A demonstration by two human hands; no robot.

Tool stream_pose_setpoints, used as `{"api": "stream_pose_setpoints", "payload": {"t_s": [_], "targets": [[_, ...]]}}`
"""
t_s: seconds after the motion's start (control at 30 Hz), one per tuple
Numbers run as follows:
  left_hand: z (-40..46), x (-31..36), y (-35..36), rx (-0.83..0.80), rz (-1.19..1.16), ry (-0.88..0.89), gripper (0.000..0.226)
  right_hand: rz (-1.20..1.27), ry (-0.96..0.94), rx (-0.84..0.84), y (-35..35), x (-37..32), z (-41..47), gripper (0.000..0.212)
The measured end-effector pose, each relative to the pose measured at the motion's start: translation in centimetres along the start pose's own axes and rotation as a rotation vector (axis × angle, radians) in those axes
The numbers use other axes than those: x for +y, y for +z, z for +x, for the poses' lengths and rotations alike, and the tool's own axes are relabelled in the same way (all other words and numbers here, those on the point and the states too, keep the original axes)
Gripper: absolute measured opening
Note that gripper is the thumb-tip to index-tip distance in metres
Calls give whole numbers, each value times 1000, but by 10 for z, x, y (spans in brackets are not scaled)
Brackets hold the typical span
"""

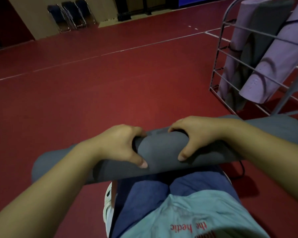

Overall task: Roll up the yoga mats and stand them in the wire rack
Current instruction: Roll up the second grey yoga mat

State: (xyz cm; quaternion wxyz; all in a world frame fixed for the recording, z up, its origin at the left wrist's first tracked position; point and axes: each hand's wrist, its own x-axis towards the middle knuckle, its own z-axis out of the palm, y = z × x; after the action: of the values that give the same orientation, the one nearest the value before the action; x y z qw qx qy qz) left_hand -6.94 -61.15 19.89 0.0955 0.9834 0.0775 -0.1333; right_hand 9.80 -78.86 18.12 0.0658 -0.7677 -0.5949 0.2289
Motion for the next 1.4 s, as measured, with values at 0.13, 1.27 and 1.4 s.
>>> {"api": "stream_pose_setpoints", "payload": {"t_s": [0.13, 1.27, 1.4], "targets": [[14, -9, -7, -67, -206, -53, 64, -11, 50, -97, -16, -1, 7, 78], [28, -3, -25, 113, 69, -7, 52, -259, 125, 241, -24, -37, 15, 33], [42, -13, -35, 7, -52, -19, 48, -241, 140, 291, -7, -38, 12, 31]]}}
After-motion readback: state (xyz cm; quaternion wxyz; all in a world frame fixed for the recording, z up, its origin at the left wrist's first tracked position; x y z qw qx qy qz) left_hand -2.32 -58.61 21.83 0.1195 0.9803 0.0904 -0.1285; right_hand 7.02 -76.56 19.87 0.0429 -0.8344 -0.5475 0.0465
